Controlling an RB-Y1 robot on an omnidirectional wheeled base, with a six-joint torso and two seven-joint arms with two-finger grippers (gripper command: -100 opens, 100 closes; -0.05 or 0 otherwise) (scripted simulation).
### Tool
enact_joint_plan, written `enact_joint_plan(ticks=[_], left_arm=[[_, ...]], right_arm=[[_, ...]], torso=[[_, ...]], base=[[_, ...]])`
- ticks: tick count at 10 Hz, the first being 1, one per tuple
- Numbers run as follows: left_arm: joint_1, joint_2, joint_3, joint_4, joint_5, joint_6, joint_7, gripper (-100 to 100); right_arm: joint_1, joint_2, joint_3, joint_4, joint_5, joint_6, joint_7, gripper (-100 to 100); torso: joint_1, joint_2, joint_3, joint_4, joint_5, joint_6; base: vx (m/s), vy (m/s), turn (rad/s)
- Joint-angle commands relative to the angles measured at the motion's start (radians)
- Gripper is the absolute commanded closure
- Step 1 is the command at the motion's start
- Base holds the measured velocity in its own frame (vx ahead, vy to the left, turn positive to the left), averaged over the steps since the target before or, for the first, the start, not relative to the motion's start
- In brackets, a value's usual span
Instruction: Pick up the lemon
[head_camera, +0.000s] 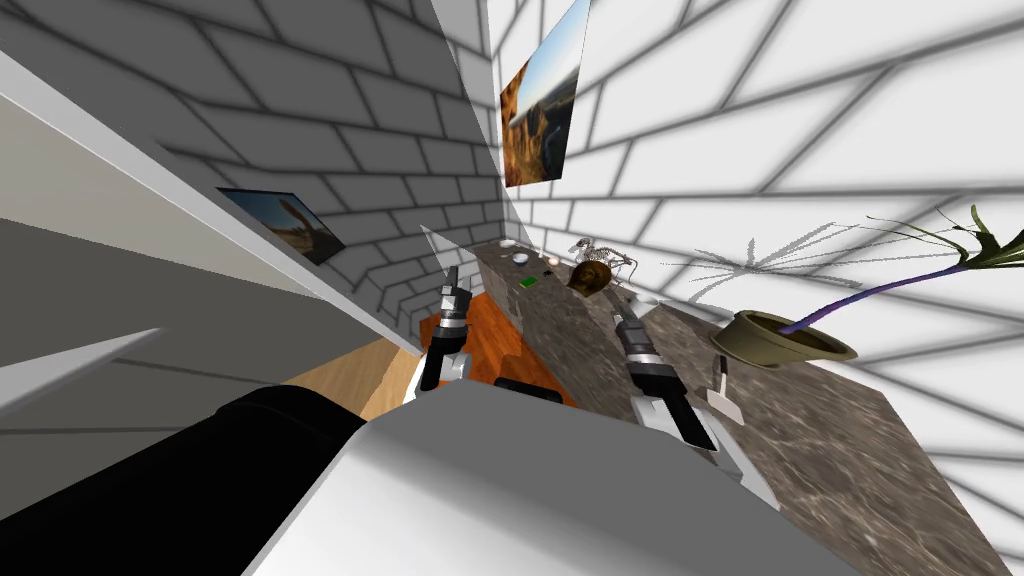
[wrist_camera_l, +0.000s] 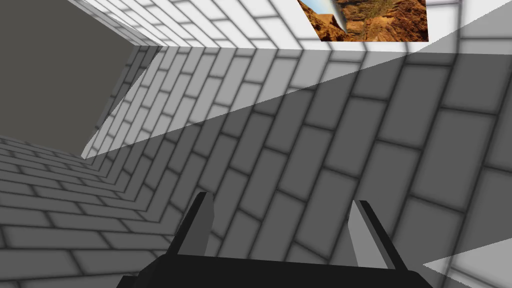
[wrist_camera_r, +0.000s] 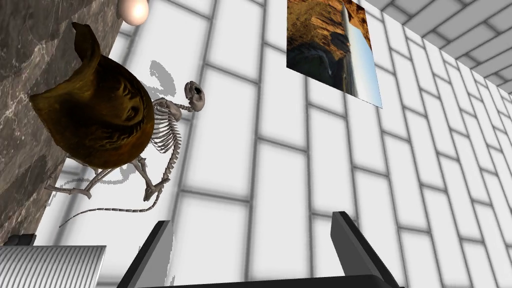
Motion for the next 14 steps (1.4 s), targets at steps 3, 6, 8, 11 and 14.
enact_joint_plan(ticks=[3,6,8,11,14], left_arm=[[0.000,0.000,0.000,0.000,0.000,0.000,0.000,0],[0.000,0.000,0.000,0.000,0.000,0.000,0.000,0],[0.000,0.000,0.000,0.000,0.000,0.000,0.000,0],[0.000,0.000,0.000,0.000,0.000,0.000,0.000,0],[0.000,0.000,0.000,0.000,0.000,0.000,0.000,0]], right_arm=[[-0.045,-0.101,-0.005,0.116,0.044,0.052,0.079,-100],[-0.063,-0.138,-0.007,0.182,0.055,0.067,0.105,-100],[-0.102,-0.204,-0.011,0.265,0.077,0.094,0.161,-100],[-0.123,-0.238,-0.012,0.339,0.086,0.106,0.191,-100],[-0.145,-0.270,-0.013,0.395,0.095,0.117,0.222,-100]], torso=[[0.002,-0.001,0.000,0.000,0.000,0.000],[0.000,-0.002,-0.001,0.000,0.000,0.000],[0.000,-0.004,-0.002,-0.001,0.000,0.000],[0.001,-0.002,-0.001,0.000,0.000,0.000],[0.001,-0.004,-0.002,-0.001,0.000,0.000]], base=[[-0.120,0.012,0.145],[-0.089,-0.002,0.065],[-0.085,0.011,0.135],[-0.086,0.015,0.078],[-0.048,0.013,0.048]])
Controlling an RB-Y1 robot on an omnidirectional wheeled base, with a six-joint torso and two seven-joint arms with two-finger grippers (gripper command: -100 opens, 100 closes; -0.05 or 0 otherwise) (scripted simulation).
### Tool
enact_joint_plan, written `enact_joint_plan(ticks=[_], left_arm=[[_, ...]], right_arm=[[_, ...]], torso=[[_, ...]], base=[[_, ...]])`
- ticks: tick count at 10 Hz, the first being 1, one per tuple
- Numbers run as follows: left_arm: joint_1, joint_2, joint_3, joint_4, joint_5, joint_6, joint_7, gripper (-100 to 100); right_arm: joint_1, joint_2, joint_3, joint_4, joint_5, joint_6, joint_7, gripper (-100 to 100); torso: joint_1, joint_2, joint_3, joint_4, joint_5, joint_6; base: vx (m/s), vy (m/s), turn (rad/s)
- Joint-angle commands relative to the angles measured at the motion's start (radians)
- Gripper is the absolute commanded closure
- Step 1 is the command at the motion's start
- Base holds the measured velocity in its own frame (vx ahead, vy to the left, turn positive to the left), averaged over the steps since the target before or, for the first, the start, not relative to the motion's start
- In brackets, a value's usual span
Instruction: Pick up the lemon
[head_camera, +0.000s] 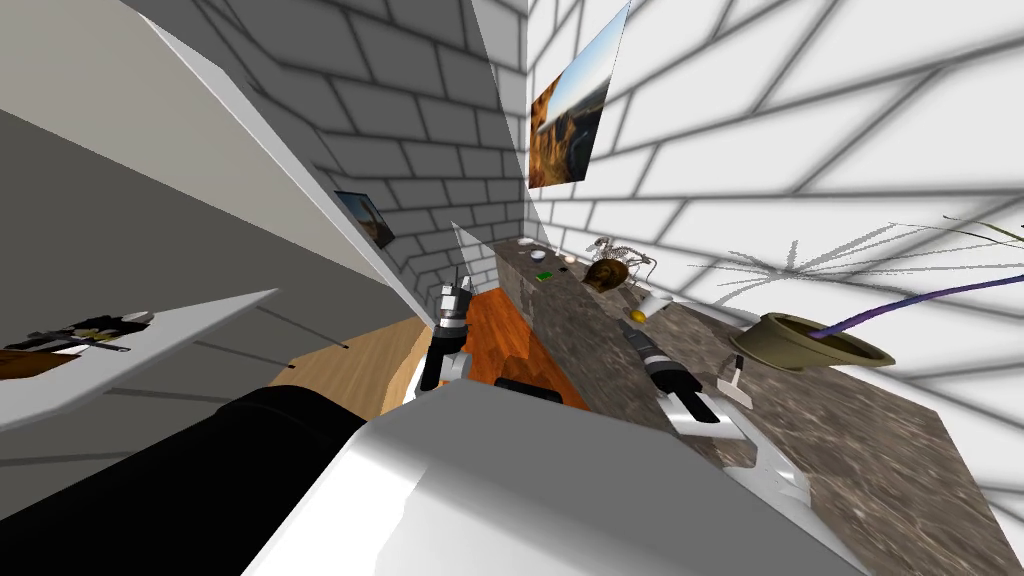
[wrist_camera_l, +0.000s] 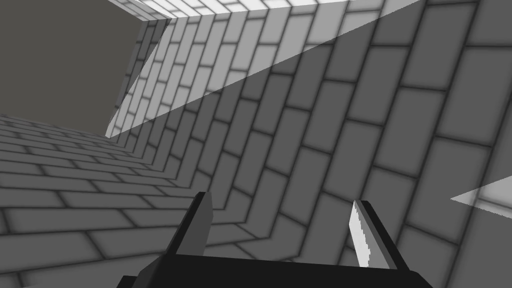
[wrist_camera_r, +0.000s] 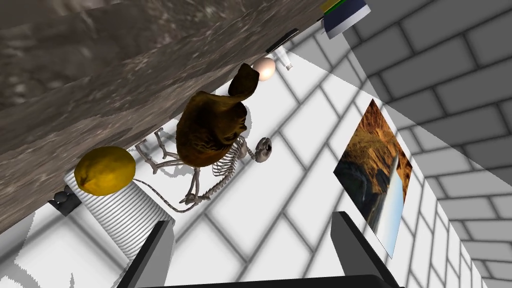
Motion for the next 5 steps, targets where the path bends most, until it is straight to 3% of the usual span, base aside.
enact_joint_plan(ticks=[1,2,5], left_arm=[[0.000,0.000,0.000,0.000,0.000,0.000,0.000,0],[0.000,0.000,0.000,0.000,0.000,0.000,0.000,0],[0.000,0.000,0.000,0.000,0.000,0.000,0.000,0]], right_arm=[[-0.026,-0.031,-0.001,0.050,0.008,-0.004,0.033,-100],[-0.026,-0.031,-0.001,0.077,0.008,-0.004,0.033,-100],[-0.073,-0.091,0.000,0.169,0.020,0.012,0.097,-100]], torso=[[0.000,0.000,0.000,0.000,0.000,0.000],[0.001,0.000,0.000,0.000,0.000,-0.001],[0.001,0.001,0.001,0.000,0.000,0.000]], base=[[-0.040,0.021,0.093],[-0.048,0.013,0.077],[-0.059,0.024,0.088]])
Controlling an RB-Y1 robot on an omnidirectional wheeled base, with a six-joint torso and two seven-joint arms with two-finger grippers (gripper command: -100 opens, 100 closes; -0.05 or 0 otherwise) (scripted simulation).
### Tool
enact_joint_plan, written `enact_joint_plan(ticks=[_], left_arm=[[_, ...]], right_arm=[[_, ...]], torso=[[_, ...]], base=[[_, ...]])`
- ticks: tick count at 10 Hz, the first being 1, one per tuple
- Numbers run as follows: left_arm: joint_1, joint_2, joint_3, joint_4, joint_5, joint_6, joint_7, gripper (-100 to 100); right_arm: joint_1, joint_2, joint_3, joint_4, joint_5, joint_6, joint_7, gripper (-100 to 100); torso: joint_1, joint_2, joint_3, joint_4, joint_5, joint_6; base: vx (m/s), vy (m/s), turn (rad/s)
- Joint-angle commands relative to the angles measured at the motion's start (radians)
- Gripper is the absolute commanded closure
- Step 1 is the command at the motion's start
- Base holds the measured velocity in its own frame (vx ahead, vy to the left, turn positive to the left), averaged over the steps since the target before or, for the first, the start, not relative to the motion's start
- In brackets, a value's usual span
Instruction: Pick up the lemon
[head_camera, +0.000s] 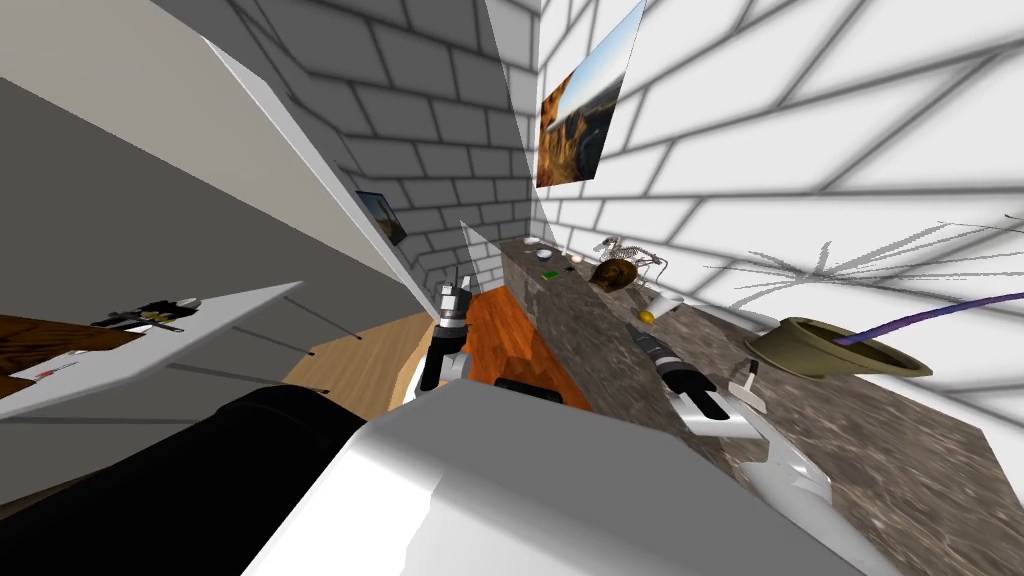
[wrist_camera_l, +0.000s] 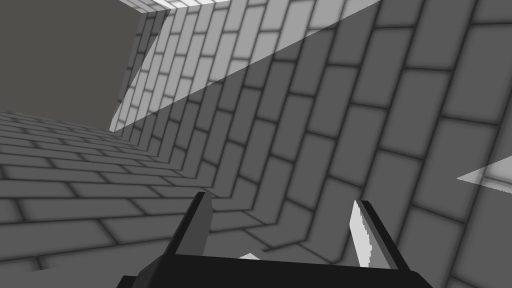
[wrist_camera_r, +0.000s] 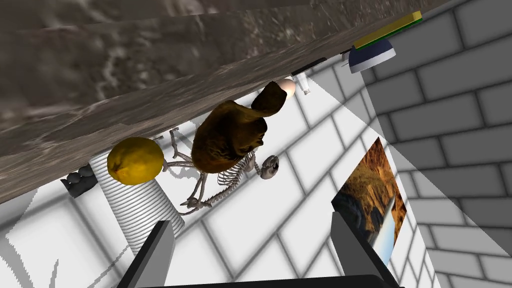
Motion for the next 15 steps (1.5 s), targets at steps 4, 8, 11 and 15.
enact_joint_plan(ticks=[4,8,11,15], left_arm=[[0.000,0.000,0.000,0.000,0.000,0.000,0.000,0],[0.000,0.000,0.000,0.000,0.000,0.000,0.000,0],[0.000,0.000,0.000,0.000,0.000,0.000,0.000,0],[0.000,0.000,0.000,0.000,0.000,0.000,0.000,0]], right_arm=[[-0.070,-0.070,0.005,0.144,0.010,0.014,0.084,-100],[-0.121,-0.121,0.009,0.279,0.012,0.019,0.148,-100],[-0.146,-0.143,0.011,0.361,0.012,0.020,0.180,-100],[-0.196,-0.183,0.017,0.479,0.008,0.017,0.242,-100]], torso=[[0.000,-0.001,-0.001,0.000,0.000,0.000],[0.000,-0.002,-0.001,0.000,0.000,0.000],[0.000,-0.002,-0.001,0.000,0.000,0.000],[0.000,-0.003,-0.002,-0.001,0.000,0.000]], base=[[-0.046,0.026,0.085],[-0.033,0.024,0.072],[-0.022,0.025,0.063],[-0.010,0.023,0.063]])
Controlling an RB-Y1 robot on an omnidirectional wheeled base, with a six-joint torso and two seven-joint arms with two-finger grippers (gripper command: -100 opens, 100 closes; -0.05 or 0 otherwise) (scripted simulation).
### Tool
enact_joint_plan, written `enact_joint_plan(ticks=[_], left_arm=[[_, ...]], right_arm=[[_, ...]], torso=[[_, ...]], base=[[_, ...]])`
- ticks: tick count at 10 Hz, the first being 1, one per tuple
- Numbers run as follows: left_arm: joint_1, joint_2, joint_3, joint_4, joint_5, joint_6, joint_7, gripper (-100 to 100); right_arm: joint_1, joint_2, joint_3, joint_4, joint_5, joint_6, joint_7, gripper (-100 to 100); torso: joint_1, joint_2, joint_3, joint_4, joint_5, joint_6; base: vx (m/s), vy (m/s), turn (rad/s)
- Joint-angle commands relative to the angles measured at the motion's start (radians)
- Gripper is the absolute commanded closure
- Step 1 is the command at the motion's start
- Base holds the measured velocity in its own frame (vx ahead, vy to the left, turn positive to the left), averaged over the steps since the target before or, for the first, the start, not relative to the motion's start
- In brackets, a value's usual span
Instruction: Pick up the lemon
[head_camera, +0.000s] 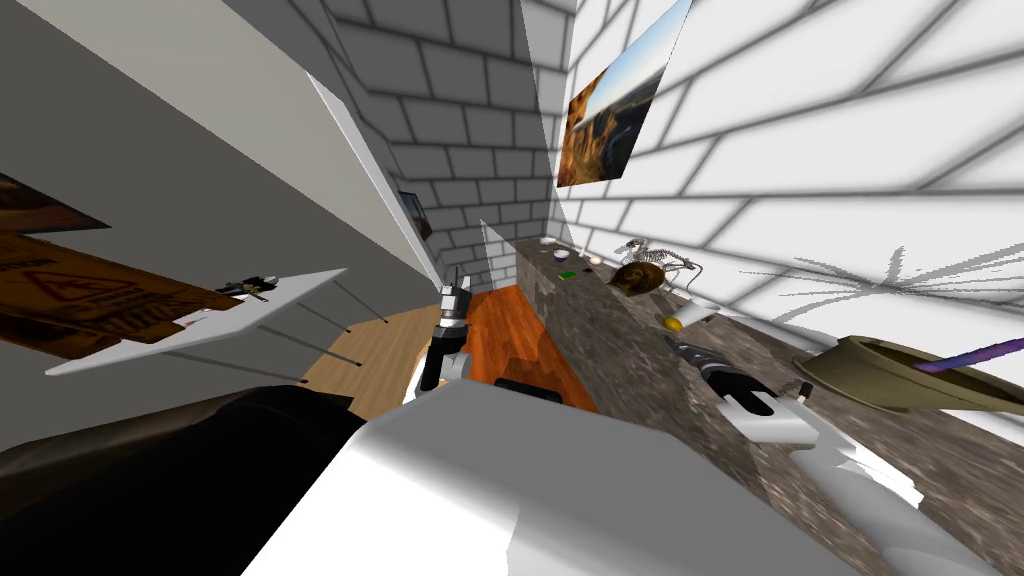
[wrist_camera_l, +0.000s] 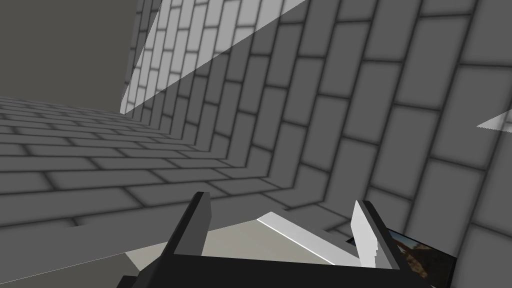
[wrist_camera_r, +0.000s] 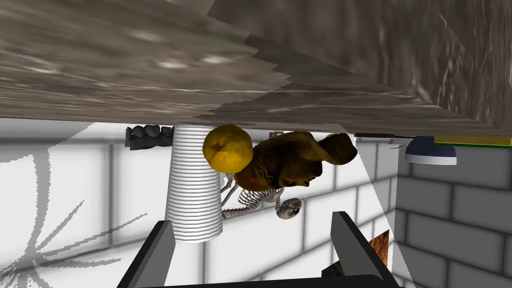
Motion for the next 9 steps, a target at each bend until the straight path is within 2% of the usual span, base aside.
enact_joint_plan(ticks=[1,2,3,5,6,7,9], left_arm=[[0.000,0.000,0.000,0.000,0.000,0.000,0.000,0],[0.000,0.000,0.000,0.000,0.000,0.000,0.000,0],[0.000,0.000,0.000,0.000,0.000,0.000,0.000,0],[0.000,0.000,0.000,0.000,0.000,0.000,0.000,0],[0.000,0.000,0.000,0.000,0.000,0.000,0.000,0],[0.000,0.000,0.000,0.000,0.000,0.000,0.000,0],[0.000,0.000,0.000,0.000,0.000,0.000,0.000,0]], right_arm=[[-0.028,-0.020,0.005,0.050,-0.004,0.001,0.034,-100],[-0.028,-0.020,0.005,0.061,-0.004,0.001,0.034,-100],[-0.052,-0.035,0.009,0.091,-0.008,-0.003,0.063,-100],[-0.052,-0.035,0.009,0.125,-0.008,-0.003,0.063,-100],[-0.075,-0.048,0.012,0.166,-0.012,-0.007,0.090,-100],[-0.075,-0.048,0.012,0.179,-0.012,-0.007,0.090,-100],[-0.119,-0.069,0.020,0.257,-0.023,-0.018,0.141,-100]], torso=[[0.000,0.000,0.000,0.000,0.000,0.000],[0.000,0.000,0.000,0.000,0.000,0.000],[0.000,0.000,0.000,0.000,0.000,0.000],[0.000,-0.001,-0.001,0.000,0.000,0.000],[-0.001,-0.001,0.000,0.000,0.000,0.000],[-0.001,-0.001,-0.001,0.000,0.000,0.000],[0.000,-0.002,-0.001,0.000,0.000,0.000]], base=[[-0.002,0.025,0.096],[0.000,0.018,0.040],[0.004,0.021,0.073],[0.006,0.011,0.017],[0.011,0.011,0.061],[0.012,0.011,0.056],[0.024,0.018,0.079]])
